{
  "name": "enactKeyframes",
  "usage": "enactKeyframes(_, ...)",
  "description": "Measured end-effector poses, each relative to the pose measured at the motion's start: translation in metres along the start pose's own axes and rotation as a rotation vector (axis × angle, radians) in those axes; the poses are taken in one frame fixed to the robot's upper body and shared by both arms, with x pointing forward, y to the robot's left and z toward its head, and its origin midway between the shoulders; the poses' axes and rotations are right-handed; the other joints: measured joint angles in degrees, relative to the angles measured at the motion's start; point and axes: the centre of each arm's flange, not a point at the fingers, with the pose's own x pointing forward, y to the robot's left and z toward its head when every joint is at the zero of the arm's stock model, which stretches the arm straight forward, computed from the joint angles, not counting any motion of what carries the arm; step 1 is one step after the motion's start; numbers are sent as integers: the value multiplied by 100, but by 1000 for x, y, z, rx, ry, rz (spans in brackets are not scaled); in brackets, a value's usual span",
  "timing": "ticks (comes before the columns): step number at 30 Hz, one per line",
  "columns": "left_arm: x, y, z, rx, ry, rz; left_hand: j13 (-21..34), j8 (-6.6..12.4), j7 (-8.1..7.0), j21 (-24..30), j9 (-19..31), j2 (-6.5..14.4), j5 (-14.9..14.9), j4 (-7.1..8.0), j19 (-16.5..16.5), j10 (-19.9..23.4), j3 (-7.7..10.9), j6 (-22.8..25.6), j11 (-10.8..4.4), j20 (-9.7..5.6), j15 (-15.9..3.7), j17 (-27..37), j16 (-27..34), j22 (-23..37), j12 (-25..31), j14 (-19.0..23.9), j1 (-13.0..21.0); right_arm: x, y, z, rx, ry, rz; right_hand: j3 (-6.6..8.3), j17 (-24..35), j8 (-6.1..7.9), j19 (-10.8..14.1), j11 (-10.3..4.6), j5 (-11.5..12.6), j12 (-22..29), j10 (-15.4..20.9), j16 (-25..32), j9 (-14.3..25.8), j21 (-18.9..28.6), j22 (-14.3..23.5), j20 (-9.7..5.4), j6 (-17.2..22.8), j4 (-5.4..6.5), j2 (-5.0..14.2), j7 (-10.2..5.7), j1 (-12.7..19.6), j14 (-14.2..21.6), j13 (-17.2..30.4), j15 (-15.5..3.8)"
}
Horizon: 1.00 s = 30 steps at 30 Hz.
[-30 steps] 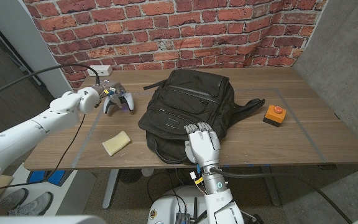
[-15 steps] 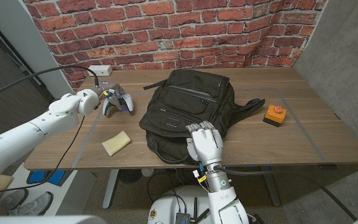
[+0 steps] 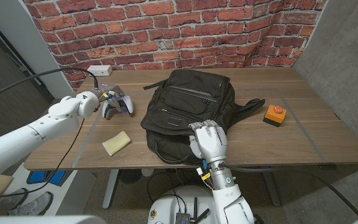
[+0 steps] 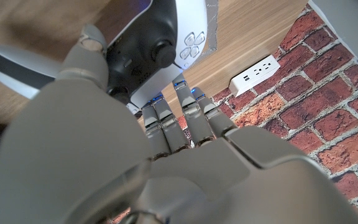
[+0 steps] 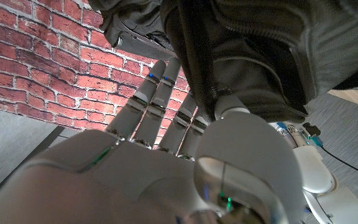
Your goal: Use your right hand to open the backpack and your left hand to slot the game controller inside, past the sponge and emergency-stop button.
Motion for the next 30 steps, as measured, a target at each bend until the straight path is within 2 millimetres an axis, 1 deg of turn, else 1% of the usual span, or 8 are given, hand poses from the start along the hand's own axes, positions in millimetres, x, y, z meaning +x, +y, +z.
enactKeyframes(6,-5,1,10,-8,-25,3,2,21,0,0,0,0,30,0,0,0,0,0,0,0,0,-2,-1,0,22,0,0,-5,7,0,11,-14,49,41,0,0,11,-1,-3,0,83,0,3,50,6,-12,39,-33,-23,3,-22,40,35,-20)
enactKeyframes(7,-6,0,6,-11,7,-8,3,25,0,0,-1,0,31,1,0,0,-1,0,0,0,0,-2,-1,0,22,0,0,6,-6,-6,28,6,22,42,0,0,22,1,-3,0,102,0,3,50,6,-22,50,-35,-23,12,-22,40,35,-20)
enactKeyframes(8,-7,-1,6,-14,10,-11,4,25,0,0,-1,0,31,1,0,0,-1,0,0,0,0,-3,-1,0,22,0,0,8,-9,-8,31,8,20,42,0,0,31,10,-3,0,111,0,3,50,6,-31,56,-35,-23,17,-22,40,41,-20)
enactKeyframes(15,-14,2,19,-12,-20,-3,5,25,0,0,-3,0,32,1,0,17,-2,0,17,0,0,-2,-2,0,22,0,0,8,-5,-5,44,-6,61,83,0,0,31,-3,-4,45,124,0,2,50,6,-31,83,-39,-53,27,-51,69,68,-46)
enactKeyframes(16,-14,1,14,-19,8,-11,5,25,0,0,-3,0,32,1,0,17,-2,0,17,0,0,-2,-2,0,22,0,0,8,-4,-5,44,-6,62,83,0,0,31,-11,-4,45,132,0,2,55,6,-31,84,-39,-53,27,-52,73,69,-50)
enactKeyframes(17,-15,2,16,-19,5,-10,4,25,0,0,-4,0,32,2,0,17,-2,0,17,0,0,-2,-2,0,22,0,0,15,-16,-14,46,5,39,83,0,0,31,-11,-4,45,132,0,2,73,10,-31,84,-39,-53,27,-51,85,73,-38)
enactKeyframes(18,-16,2,17,-20,6,-10,4,25,0,0,-4,0,32,2,0,17,-2,0,17,0,0,-2,-2,0,22,0,0,17,-19,-17,48,7,36,83,10,0,31,0,-4,45,143,0,2,74,24,-31,85,-39,-53,29,-51,96,78,-27)
enactKeyframes(30,-20,4,27,-24,-1,-9,2,23,0,0,-3,0,26,2,0,17,-2,0,17,0,0,1,-15,0,14,0,0,27,-24,-28,80,21,67,130,26,0,30,50,-21,45,195,0,42,74,33,-31,136,-86,-50,80,-48,125,122,-57)
